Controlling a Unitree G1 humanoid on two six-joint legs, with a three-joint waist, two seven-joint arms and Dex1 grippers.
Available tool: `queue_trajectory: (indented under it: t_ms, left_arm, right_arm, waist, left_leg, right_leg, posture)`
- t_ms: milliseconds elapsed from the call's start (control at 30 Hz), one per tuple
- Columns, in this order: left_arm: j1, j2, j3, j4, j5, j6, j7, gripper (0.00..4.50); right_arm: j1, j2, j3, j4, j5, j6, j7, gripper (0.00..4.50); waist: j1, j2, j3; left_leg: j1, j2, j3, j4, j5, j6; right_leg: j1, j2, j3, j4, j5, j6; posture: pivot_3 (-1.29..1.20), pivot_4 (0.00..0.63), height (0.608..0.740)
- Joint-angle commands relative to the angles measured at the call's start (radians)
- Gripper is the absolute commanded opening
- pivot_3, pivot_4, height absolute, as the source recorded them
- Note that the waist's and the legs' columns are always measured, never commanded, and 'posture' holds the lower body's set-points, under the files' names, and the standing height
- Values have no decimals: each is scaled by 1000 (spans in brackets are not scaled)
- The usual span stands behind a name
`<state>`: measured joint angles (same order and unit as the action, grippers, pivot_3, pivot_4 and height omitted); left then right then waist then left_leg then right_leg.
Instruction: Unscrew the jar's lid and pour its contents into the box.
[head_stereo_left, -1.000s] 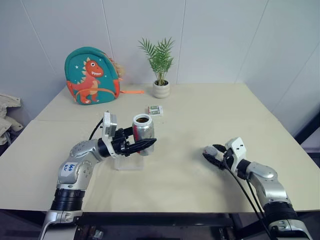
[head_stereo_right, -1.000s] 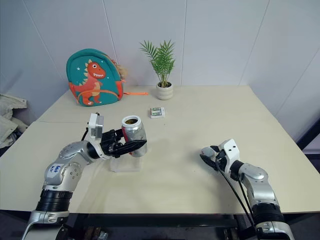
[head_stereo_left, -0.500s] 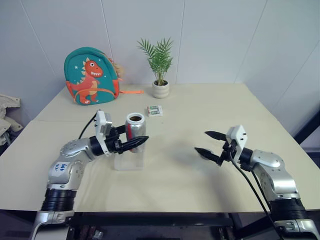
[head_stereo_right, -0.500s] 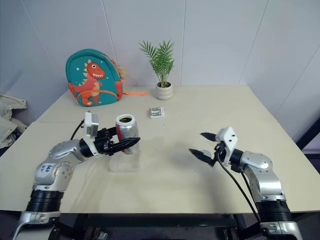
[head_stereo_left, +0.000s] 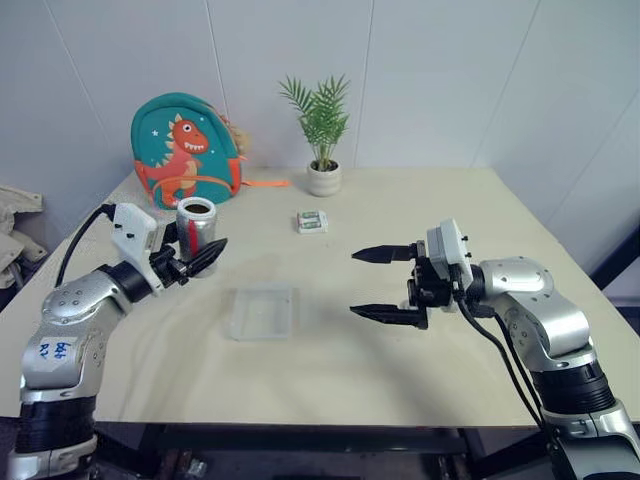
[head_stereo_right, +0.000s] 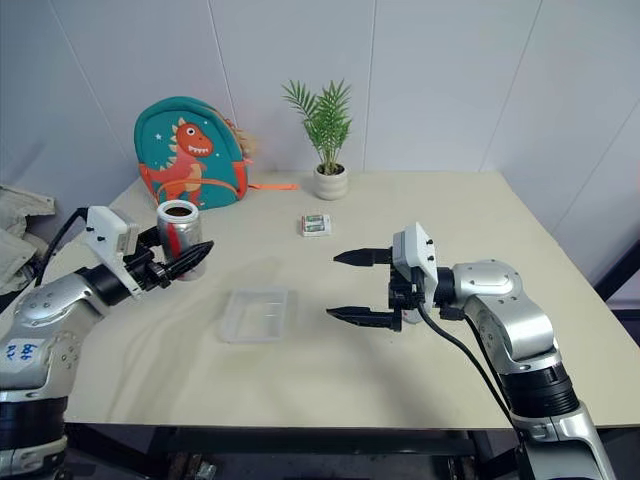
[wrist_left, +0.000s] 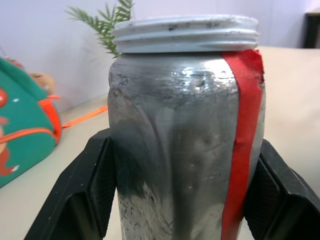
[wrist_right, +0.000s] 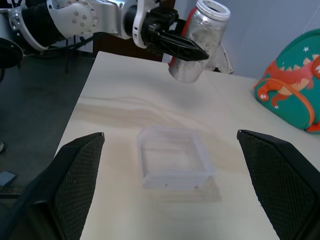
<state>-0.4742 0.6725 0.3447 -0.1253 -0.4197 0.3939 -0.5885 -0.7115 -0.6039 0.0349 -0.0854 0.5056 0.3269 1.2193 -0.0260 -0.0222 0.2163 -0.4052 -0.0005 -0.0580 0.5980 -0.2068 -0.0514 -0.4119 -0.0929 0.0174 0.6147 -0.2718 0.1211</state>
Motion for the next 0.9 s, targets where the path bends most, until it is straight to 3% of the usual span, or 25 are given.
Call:
queue_trajectory:
  t_ms: [33, 300, 433, 667, 767, 900]
  left_arm:
    - [32, 31, 18, -52, 58, -69, 24, 2917]
    - [75, 57, -126, 61, 373, -422, 88, 2917]
    - [43, 115, -178, 117, 546, -586, 148, 2917]
    - [-80, 270, -335, 228, 975, -817, 336, 2917]
    - [-131, 351, -425, 229, 1221, -923, 459, 2917]
    - [-254, 426, -576, 237, 1617, -931, 686, 2917]
  right_arm:
    - [9, -9, -12, -21, 10, 1, 0, 4485]
    - [21, 12, -12, -2, 1, 2, -32, 4485]
    - [37, 24, -9, 2, -6, -7, -42, 4485]
    - [60, 57, -6, 11, -18, -26, -64, 4485]
    - [69, 75, -7, 10, -17, -27, -79, 4485]
    - [75, 99, -9, 8, -10, -23, -102, 4485]
  waist:
    - [-1, 0, 0]
    - [1, 0, 0]
    - [-1, 0, 0]
    - [0, 0, 0]
    - [-1, 0, 0]
    - [0, 0, 0]
  left_leg:
    - [0, 0, 0, 0, 0, 0]
    - [0, 0, 1, 0, 0, 0]
    - [0, 0, 1, -1, 0, 0]
    - [0, 0, 3, -2, -1, 1]
    - [0, 0, 3, -2, -1, 1]
    - [0, 0, 4, -3, -1, 1]
  right_leg:
    - [0, 0, 0, 0, 0, 0]
    - [0, 0, 0, -2, 0, -1]
    - [0, 0, 0, -2, 0, 0]
    - [0, -1, 1, -2, 1, 1]
    - [-1, 0, 1, -2, 1, 1]
    - [-2, 0, 2, -2, 1, 1]
  posture:
    - [0, 150, 740]
    - [0, 150, 740]
    - [0, 150, 740]
    - [0, 150, 740]
    - [0, 150, 740]
    - [0, 150, 740]
